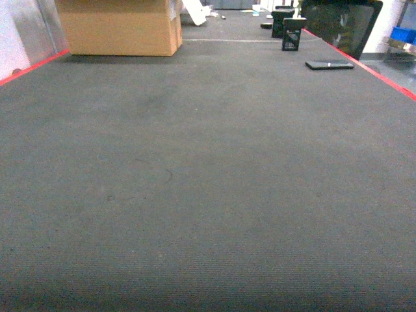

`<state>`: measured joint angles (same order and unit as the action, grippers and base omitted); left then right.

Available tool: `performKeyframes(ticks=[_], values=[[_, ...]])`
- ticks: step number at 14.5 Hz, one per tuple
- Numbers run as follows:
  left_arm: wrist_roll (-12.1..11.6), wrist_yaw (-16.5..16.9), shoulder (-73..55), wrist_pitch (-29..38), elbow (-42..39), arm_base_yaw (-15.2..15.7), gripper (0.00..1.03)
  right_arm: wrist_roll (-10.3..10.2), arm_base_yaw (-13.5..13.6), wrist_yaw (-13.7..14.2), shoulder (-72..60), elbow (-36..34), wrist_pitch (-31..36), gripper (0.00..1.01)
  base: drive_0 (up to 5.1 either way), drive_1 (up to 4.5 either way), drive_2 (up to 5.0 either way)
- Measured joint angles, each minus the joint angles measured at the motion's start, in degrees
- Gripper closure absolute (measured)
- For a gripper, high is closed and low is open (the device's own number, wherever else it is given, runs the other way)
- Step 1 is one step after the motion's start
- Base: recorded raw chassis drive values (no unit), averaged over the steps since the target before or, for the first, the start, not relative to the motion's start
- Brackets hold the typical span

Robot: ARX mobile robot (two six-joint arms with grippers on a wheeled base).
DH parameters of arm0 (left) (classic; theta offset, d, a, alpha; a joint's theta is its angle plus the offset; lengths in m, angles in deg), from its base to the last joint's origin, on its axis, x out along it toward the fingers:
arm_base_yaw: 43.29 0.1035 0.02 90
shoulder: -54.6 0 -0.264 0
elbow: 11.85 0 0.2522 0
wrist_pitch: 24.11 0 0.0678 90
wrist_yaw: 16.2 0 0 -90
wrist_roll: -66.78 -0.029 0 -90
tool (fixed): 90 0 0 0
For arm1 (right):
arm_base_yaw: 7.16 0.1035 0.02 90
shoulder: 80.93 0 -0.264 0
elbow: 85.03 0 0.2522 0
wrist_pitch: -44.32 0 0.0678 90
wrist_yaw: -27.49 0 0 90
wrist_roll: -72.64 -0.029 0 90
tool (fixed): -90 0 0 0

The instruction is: Sort blue parts and orange caps into right shelf containers

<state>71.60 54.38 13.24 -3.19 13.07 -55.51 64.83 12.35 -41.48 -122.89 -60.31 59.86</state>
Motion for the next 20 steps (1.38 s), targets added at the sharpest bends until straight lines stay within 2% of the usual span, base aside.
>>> performKeyframes(ticks=[1, 2, 3, 4, 6, 7, 8, 9, 10, 11, 12, 14, 20], values=[[0.02, -0.35, -0.68, -0.66, 0.0, 0.09, 0.62, 0.07, 0.0, 0.35, -0.48, -0.04, -0.57, 0.57, 0.0, 0.0, 0.0], [-0.79, 2.32, -0.24, -4.17, 0.22, 1.42, 0.62, 1.55, -0.48, -0.76, -0.76, -0.66, 1.64, 0.57, 0.0, 0.0, 0.0], [-2.29, 7.61, 2.23, -7.56, -0.35, 3.13, 0.62, 3.96, -2.12, -4.0, 1.05, -1.79, 1.81, 0.57, 0.0, 0.0, 0.0], [-3.21, 10.71, 4.55, -7.78, -1.46, 4.2, 0.62, 5.46, -4.33, -5.64, 3.91, -3.32, 0.72, 0.57, 0.0, 0.0, 0.0], [-3.82, 14.34, 9.53, -10.16, -4.94, 6.91, 0.62, 6.62, -9.18, -10.45, 10.1, -6.23, -3.06, 0.57, 0.0, 0.0, 0.0], [-3.82, 18.29, 11.32, -11.04, -5.95, 10.64, 0.62, 6.84, -10.49, -11.87, 12.26, -6.97, -4.26, 0.57, 0.0, 0.0, 0.0], [-3.82, 18.32, 13.11, -11.74, -6.56, 12.63, 0.62, 6.93, -11.45, -12.85, 13.94, -7.43, -5.35, 0.57, 0.0, 0.0, 0.0], [-3.87, 19.54, 16.28, -13.64, -7.5, 11.96, 0.62, 7.06, -13.66, -15.04, 17.38, -8.33, -7.98, 0.57, 0.0, 0.0, 0.0], [-3.87, 19.43, 18.49, -15.23, -8.37, 12.07, 0.62, 7.3, -19.32, -20.33, 20.11, -8.9, -10.01, 0.57, 0.0, 0.0, 0.0], [-3.87, 19.23, 19.52, -15.96, -8.63, 12.11, 0.62, 7.3, -19.96, -20.15, 20.52, -9.99, -7.67, 0.57, 0.0, 0.0, 0.0], [-3.87, 19.45, 20.72, -16.96, -8.87, 12.11, 0.62, 7.43, -19.8, -21.14, 21.62, -10.25, -9.51, 0.57, 0.0, 0.0, 0.0], [-3.91, 19.5, 23.1, -16.68, -10.54, 12.11, 0.62, 7.43, -19.52, -21.07, 24.92, -10.25, -12.17, 0.57, 0.0, 0.0, 0.0], [-3.93, 19.43, 28.28, -21.77, -10.56, 12.11, 0.62, 7.43, -19.52, -21.07, 29.86, -10.25, -16.98, 0.57, 0.0, 0.0, 0.0]])
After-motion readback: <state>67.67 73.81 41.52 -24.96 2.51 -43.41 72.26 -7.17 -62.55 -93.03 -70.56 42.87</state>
